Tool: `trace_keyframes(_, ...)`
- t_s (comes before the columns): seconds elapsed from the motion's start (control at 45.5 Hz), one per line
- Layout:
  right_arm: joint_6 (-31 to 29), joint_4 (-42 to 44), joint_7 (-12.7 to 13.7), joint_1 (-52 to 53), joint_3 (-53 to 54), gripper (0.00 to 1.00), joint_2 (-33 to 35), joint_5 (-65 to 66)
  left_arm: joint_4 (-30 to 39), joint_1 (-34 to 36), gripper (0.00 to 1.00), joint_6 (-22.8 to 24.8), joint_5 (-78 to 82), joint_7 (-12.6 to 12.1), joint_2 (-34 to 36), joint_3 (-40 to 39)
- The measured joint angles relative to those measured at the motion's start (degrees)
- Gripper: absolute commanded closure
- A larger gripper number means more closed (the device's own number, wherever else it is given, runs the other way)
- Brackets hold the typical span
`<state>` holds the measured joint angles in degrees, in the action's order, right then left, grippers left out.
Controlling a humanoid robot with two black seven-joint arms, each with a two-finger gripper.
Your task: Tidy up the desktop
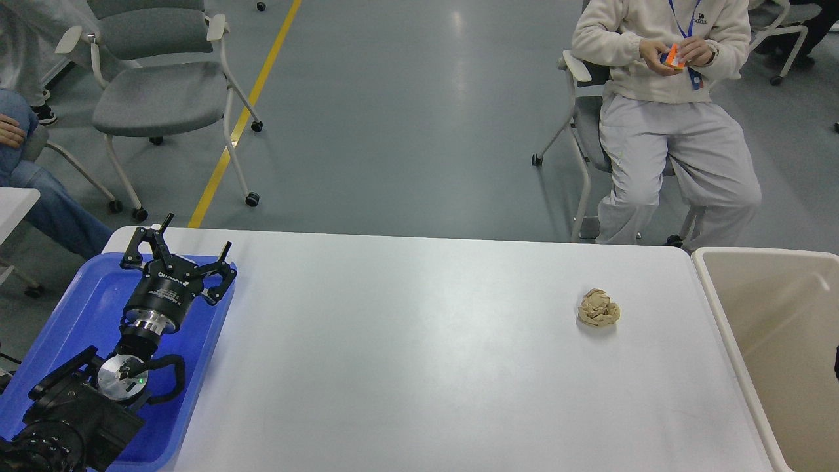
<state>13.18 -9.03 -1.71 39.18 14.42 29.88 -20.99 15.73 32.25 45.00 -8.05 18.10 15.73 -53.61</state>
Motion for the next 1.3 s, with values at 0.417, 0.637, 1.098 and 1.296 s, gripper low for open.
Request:
trace_keyframes(0.417,-1.74,1.97,2.39,-3.64,7.48,1.00,-4.38,-0.47,0.00,0.01,0.00,0.00,-0.03,0.06,0.00,0.00)
trace_keyframes(0.637,-2.04,2.15,2.63,-4.40,8.28,0.72,-5.29,-0.49,0.00,0.01,0.00,0.00,-0.03,0.08,0.00,0.00)
trace_keyframes(1.098,-2.18,2.23,2.57,-5.47,8.23,0.00,-5.86,-0.03,0.00,0.01,0.00,0.00,-0.04,0.07,0.00,0.00)
trace_keyframes(1.296,-2.30,1.66,2.46,-5.51,6.97,0.00,-5.32,1.96,0.00,0.01,0.00,0.00,-0.04,0.01,0.00,0.00)
